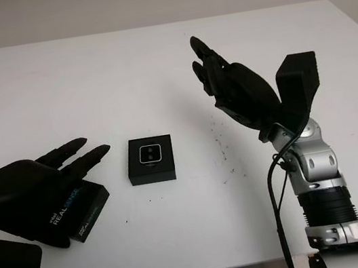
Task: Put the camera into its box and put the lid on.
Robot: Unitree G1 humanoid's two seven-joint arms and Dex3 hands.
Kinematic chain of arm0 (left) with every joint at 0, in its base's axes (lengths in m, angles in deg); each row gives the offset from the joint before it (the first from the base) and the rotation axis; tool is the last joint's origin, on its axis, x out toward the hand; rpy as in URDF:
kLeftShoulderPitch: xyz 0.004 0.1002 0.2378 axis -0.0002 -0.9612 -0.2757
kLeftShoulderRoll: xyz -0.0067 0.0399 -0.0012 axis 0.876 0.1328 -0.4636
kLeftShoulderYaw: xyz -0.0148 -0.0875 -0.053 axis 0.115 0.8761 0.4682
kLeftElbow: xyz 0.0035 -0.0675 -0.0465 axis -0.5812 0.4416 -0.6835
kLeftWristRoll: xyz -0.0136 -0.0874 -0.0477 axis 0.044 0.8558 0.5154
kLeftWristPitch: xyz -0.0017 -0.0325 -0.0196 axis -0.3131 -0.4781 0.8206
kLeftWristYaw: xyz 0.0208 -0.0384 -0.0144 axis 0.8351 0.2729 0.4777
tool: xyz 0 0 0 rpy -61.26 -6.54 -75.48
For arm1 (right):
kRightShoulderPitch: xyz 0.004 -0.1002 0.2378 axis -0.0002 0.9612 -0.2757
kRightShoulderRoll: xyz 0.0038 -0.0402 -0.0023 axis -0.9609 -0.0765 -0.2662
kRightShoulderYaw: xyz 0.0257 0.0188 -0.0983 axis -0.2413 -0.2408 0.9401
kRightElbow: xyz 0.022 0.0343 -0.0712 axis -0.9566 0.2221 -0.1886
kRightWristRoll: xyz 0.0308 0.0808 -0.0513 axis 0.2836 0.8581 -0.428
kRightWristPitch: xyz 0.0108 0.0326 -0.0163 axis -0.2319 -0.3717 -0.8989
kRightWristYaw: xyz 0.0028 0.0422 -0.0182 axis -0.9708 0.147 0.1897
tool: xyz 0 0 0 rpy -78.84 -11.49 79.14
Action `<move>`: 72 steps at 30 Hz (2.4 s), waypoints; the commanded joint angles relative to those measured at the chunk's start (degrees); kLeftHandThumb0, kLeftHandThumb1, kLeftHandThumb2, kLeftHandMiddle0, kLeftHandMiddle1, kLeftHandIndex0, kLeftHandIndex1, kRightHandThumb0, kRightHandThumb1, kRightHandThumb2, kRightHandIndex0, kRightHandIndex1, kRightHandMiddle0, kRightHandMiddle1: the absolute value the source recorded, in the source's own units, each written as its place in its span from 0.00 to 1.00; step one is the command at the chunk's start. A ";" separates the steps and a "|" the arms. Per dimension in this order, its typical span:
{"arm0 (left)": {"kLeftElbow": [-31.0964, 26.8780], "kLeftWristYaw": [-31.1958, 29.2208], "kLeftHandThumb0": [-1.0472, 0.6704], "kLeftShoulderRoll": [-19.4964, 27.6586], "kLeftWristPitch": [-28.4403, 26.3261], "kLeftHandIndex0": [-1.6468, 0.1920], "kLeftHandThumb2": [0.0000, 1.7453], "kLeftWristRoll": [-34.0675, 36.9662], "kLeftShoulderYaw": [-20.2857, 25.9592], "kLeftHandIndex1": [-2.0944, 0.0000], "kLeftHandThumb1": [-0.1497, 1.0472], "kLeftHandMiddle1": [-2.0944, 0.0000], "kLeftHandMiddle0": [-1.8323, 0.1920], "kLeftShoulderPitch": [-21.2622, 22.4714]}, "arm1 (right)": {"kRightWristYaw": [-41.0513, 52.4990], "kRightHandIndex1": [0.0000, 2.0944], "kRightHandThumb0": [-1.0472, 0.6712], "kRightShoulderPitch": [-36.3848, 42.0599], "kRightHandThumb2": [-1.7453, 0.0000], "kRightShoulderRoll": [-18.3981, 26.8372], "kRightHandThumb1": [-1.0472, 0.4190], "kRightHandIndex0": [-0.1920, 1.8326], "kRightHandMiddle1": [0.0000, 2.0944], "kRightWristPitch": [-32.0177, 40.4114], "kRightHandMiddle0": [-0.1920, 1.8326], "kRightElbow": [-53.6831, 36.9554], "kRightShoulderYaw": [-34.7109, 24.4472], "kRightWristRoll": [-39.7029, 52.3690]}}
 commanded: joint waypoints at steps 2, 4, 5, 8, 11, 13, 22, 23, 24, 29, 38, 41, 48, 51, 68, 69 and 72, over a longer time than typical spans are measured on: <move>0.95 0.11 0.30 -0.52 0.16 0.89 0.03 -0.44 -0.73 0.95 0.83 0.94 0.84 1.10 | 0.35 0.00 0.12 0.41 0.53 0.50 0.00 0.00 0.00 -0.05 0.00 -1.72 -0.49 0.24; 0.62 -1.19 0.29 -0.36 -0.71 0.86 0.03 -0.63 -1.04 0.94 0.82 0.94 0.81 1.39 | 0.49 0.00 0.12 0.36 0.53 0.68 0.00 0.00 0.00 0.12 0.00 -1.78 -0.53 0.19; 0.28 -2.04 0.28 -0.17 -1.25 0.85 0.03 -0.82 -1.23 0.93 0.82 0.94 0.80 1.53 | 0.35 0.00 0.12 0.29 0.53 0.63 0.00 0.00 0.00 0.13 0.00 -1.82 -0.54 0.07; -0.73 -4.97 0.28 -0.06 -3.45 0.81 0.03 -0.85 -1.68 0.92 0.82 0.94 0.78 1.76 | 0.08 0.00 0.13 0.10 0.53 0.61 0.00 0.00 0.00 0.21 0.00 -1.94 -0.58 -0.09; -1.35 -5.75 0.29 -0.80 -4.57 0.77 0.03 0.04 -1.30 0.91 0.81 0.94 0.76 1.10 | -0.08 0.00 0.13 -0.12 0.53 0.61 0.00 0.00 0.00 0.59 0.00 -1.91 -0.71 0.10; -1.95 -6.44 0.30 -1.17 -5.86 0.75 0.03 0.56 -1.29 0.90 0.82 0.94 0.74 0.87 | -0.23 0.00 0.13 -0.22 0.54 0.59 0.00 0.00 0.00 0.75 0.00 -1.93 -0.71 0.05; 0.06 -1.20 0.34 -4.68 -4.83 0.74 0.08 4.44 0.16 0.46 0.98 0.39 0.77 0.04 | -1.14 0.00 0.12 -0.03 0.54 -0.20 0.00 0.00 0.00 0.56 0.00 -1.85 -0.42 -0.22; 0.30 0.56 0.35 -5.47 -4.48 0.78 0.14 4.36 0.54 0.33 0.99 0.23 0.79 0.17 | -1.31 0.00 0.13 0.05 0.55 -0.43 0.00 0.00 0.00 0.52 0.00 -1.83 -0.45 -0.15; 0.39 2.66 0.36 -6.44 -4.16 0.80 0.17 4.08 0.99 0.24 1.00 0.14 0.79 0.32 | -1.48 0.00 0.13 0.14 0.55 -0.58 0.00 0.00 0.00 0.45 0.00 -1.85 -0.44 -0.17; -1.74 10.53 0.38 -11.52 -9.17 0.77 0.20 -0.02 2.55 0.01 1.00 0.01 0.66 1.32 | -2.15 0.00 0.13 0.76 0.55 -1.40 0.00 0.00 0.00 0.25 0.00 -2.26 -0.15 -0.25; -7.20 7.63 0.42 -14.56 -25.41 0.81 0.17 -2.65 3.17 0.00 1.00 0.00 0.63 8.64 | -1.80 0.00 0.15 1.97 0.56 -1.85 0.00 0.00 0.00 -0.28 0.00 -3.37 -0.04 -0.21; -8.23 5.07 0.42 -15.39 -31.55 0.81 0.16 -2.98 2.14 0.00 1.00 0.00 0.63 12.96 | -2.38 0.00 0.15 2.06 0.56 -2.13 0.00 0.00 0.00 0.21 0.00 -3.68 0.02 -0.39; -8.64 -0.35 0.43 -17.24 -40.33 0.77 0.14 -4.59 -3.09 0.00 1.00 0.00 0.62 21.07 | -3.30 0.00 0.14 1.89 0.56 -2.45 0.00 0.00 0.00 -0.08 0.00 -3.64 0.79 -1.68; -8.26 -3.67 0.44 -18.56 -45.39 0.75 0.15 -5.45 -5.94 0.00 1.00 0.00 0.61 24.65 | -3.72 0.00 0.14 1.78 0.56 -2.87 0.00 0.00 0.00 -0.22 0.00 -3.60 0.92 -2.11; -1.49 -6.01 0.44 -22.37 -42.41 0.62 0.13 -6.70 -16.06 0.01 1.00 0.00 0.45 32.40 | -3.55 0.00 0.14 2.27 0.56 -3.85 0.00 0.00 0.00 -2.23 0.00 -3.25 2.14 -3.48; -1.33 -6.25 0.44 -22.51 -42.44 0.62 0.14 -6.74 -16.23 0.00 1.00 0.00 0.44 32.57 | -3.62 0.00 0.14 2.34 0.56 -3.86 0.00 0.00 0.00 -2.07 0.00 -3.42 2.17 -3.54; -0.33 -5.70 0.45 -23.35 -40.62 0.63 0.13 -5.45 -16.02 0.00 1.00 0.00 0.44 32.53 | -3.07 0.00 0.14 2.62 0.56 -3.78 0.00 0.00 0.00 -2.56 0.00 -3.50 2.25 -3.51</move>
